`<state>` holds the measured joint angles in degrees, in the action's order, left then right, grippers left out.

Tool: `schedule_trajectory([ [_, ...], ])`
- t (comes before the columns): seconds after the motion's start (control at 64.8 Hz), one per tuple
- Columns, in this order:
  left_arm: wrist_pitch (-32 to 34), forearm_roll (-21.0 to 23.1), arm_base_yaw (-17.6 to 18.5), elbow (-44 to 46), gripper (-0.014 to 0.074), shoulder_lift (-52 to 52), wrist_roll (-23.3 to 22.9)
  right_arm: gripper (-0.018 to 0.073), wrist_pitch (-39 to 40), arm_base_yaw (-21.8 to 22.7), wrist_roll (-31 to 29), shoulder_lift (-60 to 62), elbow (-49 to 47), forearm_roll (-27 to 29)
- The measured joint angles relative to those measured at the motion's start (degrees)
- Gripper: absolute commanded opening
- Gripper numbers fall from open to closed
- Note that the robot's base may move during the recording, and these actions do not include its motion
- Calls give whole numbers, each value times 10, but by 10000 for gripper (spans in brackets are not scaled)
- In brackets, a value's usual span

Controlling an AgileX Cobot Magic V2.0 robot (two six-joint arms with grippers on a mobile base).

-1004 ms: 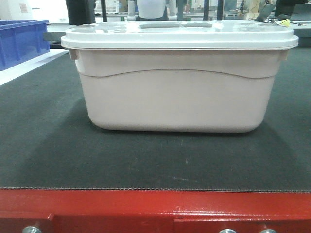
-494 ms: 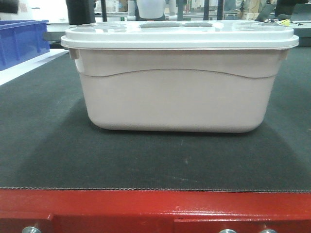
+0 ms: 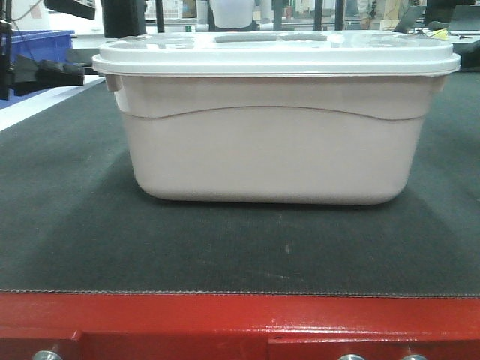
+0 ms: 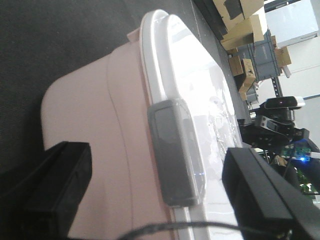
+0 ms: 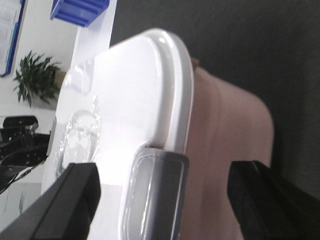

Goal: Grab white bin and place on right shelf
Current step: 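Grip the bin's lid-clip ends with both grippers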

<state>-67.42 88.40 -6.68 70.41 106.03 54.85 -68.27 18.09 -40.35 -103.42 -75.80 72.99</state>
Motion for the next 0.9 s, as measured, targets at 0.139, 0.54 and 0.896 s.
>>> schedule_trajectory([
  [0.139, 1, 21, 18, 0, 442, 2, 7, 624, 0, -21, -6, -9, 0, 4],
  [0.54, 6, 44, 64, 0, 441, 2, 15, 619, 1, -36, -14, -9, 0, 13],
  [0.896, 25, 48, 82, 0, 270, 4, 16, 173, 23, -37, -18, -13, 0, 12],
])
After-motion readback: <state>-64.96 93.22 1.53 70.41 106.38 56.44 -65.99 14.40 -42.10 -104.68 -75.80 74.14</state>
